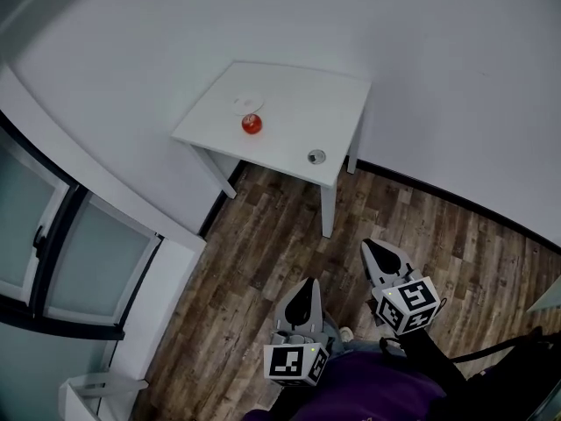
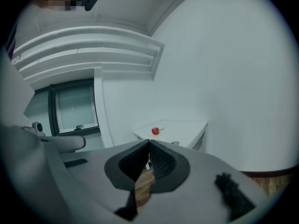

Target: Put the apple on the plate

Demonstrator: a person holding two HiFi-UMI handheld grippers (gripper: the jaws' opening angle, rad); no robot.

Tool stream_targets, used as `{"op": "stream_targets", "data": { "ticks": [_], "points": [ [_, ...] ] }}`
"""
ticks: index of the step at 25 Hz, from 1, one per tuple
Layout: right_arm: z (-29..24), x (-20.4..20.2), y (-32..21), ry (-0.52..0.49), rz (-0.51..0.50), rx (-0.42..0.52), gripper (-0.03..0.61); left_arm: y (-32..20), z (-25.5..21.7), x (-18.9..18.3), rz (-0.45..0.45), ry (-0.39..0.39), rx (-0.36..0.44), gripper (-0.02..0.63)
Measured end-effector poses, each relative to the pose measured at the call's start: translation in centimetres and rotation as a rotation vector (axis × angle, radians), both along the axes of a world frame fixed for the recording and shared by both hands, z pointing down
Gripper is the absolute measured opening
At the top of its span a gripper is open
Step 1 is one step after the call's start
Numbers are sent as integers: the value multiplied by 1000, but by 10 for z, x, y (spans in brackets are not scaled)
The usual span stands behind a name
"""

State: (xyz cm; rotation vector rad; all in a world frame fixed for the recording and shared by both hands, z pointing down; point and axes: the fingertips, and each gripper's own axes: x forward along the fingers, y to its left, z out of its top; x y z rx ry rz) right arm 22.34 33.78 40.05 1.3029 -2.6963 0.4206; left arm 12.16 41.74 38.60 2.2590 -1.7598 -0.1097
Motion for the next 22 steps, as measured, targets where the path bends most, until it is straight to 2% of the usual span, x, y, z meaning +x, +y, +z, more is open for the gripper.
{"op": "stream_targets", "data": {
  "ticks": [12,22],
  "points": [
    [-6,-64,-100,2,13,17,12,-106,-7,-67,12,8,26,6],
    [6,-97,-142,7,36,-6,12,-148,8,-105,13,19,0,6]
  ]
}}
